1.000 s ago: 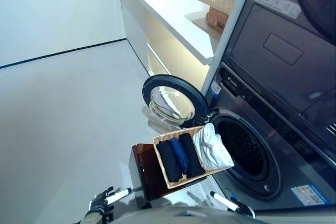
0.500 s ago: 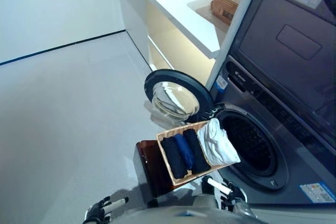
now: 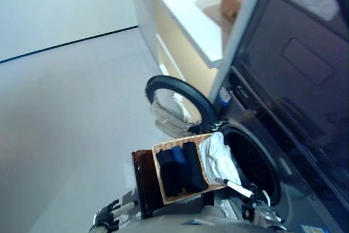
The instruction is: Pick up the clothes and place them into the washing machine
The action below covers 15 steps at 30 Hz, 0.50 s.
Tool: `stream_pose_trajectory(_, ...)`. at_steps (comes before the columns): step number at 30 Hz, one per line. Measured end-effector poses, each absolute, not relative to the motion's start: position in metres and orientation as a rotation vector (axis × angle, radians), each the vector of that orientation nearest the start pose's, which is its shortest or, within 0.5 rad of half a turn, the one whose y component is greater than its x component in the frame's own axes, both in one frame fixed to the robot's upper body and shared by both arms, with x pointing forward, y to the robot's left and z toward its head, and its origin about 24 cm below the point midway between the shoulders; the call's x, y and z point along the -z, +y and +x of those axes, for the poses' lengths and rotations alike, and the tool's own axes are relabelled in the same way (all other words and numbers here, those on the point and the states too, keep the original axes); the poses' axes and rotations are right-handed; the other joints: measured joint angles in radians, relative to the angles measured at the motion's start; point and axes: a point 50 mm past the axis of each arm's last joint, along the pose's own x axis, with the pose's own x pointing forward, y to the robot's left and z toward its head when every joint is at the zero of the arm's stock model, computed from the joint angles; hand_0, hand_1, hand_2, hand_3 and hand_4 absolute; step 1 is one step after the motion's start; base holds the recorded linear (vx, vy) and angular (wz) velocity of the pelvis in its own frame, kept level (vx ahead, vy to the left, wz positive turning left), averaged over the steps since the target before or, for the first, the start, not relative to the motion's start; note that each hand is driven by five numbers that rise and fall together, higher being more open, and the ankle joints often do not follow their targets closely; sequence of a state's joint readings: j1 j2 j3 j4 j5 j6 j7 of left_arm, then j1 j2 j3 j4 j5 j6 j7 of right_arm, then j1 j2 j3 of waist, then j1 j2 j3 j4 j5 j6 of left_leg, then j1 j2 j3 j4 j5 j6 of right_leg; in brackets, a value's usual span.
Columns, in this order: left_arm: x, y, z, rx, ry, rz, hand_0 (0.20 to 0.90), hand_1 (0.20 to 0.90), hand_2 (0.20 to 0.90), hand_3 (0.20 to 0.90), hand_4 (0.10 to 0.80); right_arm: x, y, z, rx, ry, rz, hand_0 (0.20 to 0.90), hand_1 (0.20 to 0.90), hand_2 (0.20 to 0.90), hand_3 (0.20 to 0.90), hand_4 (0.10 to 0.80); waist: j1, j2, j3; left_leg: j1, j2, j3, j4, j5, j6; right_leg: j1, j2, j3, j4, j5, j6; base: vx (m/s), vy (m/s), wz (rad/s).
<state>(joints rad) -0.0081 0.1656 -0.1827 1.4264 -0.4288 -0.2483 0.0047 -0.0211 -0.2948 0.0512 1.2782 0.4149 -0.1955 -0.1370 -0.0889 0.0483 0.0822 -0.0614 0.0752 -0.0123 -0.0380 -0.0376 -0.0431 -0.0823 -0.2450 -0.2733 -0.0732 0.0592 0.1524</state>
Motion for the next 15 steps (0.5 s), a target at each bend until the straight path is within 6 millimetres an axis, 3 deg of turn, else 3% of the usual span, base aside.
stream_pose_trajectory(6, 0.168, 0.217, 0.068, -0.266, 1.153, -0.006, 0.9, 0.9, 0.9, 0.9, 0.8, 0.141, -0.267, 0.119, 0.43, 0.965, -0.152, 0.9, 0.9, 0.9, 0.9, 0.8, -0.005, 0.006, 0.005, -0.022, -0.028, 0.01, -0.015, 0.024, 0.024, -0.035, -0.033, 0.0, 0.015, 0.001, 0.005, -0.066, 0.008, 0.07)
stream_pose_trajectory(10, 0.164, 0.216, 0.09, -0.249, 1.081, -0.003, 0.9, 0.9, 0.9, 0.9, 0.8, 0.132, -0.274, 0.138, 0.441, 0.913, -0.193, 0.9, 0.9, 0.9, 0.9, 0.8, -0.007, 0.001, 0.054, -0.067, -0.05, 0.004, -0.008, 0.047, 0.025, -0.07, -0.055, -0.001, 0.027, 0.001, 0.008, -0.089, 0.028, 0.14)
stream_pose_trajectory(12, 0.16, 0.214, 0.104, -0.239, 1.039, -0.003, 0.9, 0.9, 0.9, 0.9, 0.8, 0.127, -0.281, 0.145, 0.457, 0.896, -0.236, 0.9, 0.9, 0.9, 0.9, 0.8, -0.007, 0.001, 0.076, -0.089, -0.058, 0.005, 0.0, 0.055, 0.029, -0.072, -0.067, 0.001, 0.035, -0.009, -0.007, -0.057, 0.014, 0.4)
stream_pose_trajectory(15, 0.158, 0.215, 0.11, -0.25, 1.012, 0.009, 0.9, 0.9, 0.9, 0.9, 0.8, 0.116, -0.291, 0.164, 0.47, 0.864, -0.303, 0.9, 0.9, 0.9, 0.9, 0.8, -0.002, 0.006, 0.112, -0.091, -0.058, 0.004, -0.001, 0.06, 0.027, -0.073, -0.067, 0.005, 0.036, -0.012, -0.002, -0.029, 0.006, 0.1)
